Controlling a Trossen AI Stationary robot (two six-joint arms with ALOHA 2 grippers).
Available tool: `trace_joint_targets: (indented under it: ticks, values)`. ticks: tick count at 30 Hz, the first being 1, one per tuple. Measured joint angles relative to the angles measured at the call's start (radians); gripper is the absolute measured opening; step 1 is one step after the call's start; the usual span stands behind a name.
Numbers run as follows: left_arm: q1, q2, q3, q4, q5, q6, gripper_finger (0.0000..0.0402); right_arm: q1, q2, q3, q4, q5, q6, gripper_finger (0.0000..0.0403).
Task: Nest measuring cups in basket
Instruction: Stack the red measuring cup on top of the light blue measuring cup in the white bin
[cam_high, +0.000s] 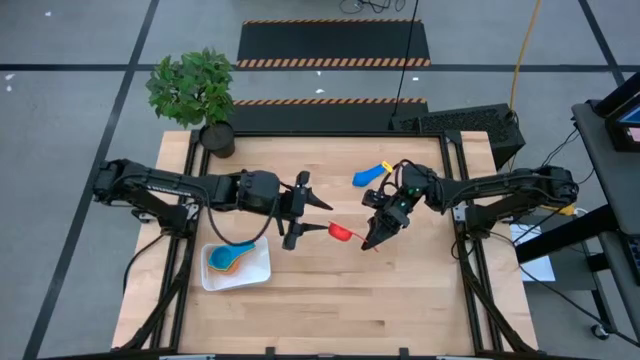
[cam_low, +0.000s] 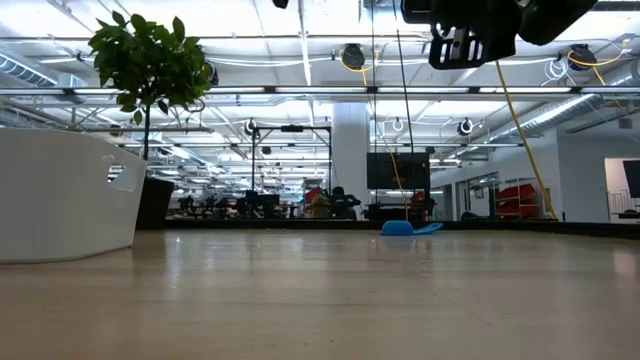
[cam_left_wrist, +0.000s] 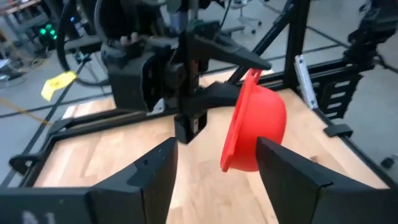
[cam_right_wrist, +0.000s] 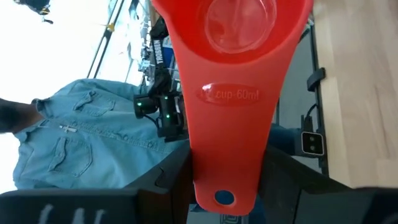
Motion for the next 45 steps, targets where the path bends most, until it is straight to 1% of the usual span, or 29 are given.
trace_joint_targets:
  ticks: [3, 8, 18, 27, 32, 37, 40, 45]
  values:
    - [-0.001, 0.022, 0.001, 0.021, 0.031, 0.008, 0.019, 0.0, 0.004, 0.0, 0.007, -0.03, 0.016, 0.0132]
    - [-0.008, 0.026, 0.001, 0.028, 0.046, 0.007, 0.0139, 0.001, 0.003, -0.001, 0.02, -0.031, 0.029, 0.0132]
    - [-0.008, 0.028, 0.001, 0.023, 0.116, 0.025, 0.0081, 0.002, 0.004, -0.001, 0.02, -0.032, 0.027, 0.0132]
    - [-0.008, 0.028, 0.0, 0.023, 0.14, 0.021, 0.0009, 0.001, 0.004, -0.001, 0.02, -0.043, 0.024, 0.0132]
    - [-0.008, 0.029, 0.0, 0.022, 0.14, 0.015, 0.0013, 0.001, 0.004, -0.001, 0.02, -0.046, 0.027, 0.0132]
    - [-0.008, 0.029, 0.0, 0.022, 0.141, -0.002, 0.0007, 0.001, 0.004, -0.001, 0.02, -0.047, 0.027, 0.0132]
    - [-0.008, 0.029, 0.0, 0.02, 0.143, -0.047, 0.0032, 0.001, 0.004, -0.001, 0.02, -0.046, 0.027, 0.0131]
    - [-0.022, 0.029, 0.0, 0.006, 0.111, -0.05, 0.0104, 0.001, 0.004, -0.001, 0.02, -0.044, 0.02, 0.0125]
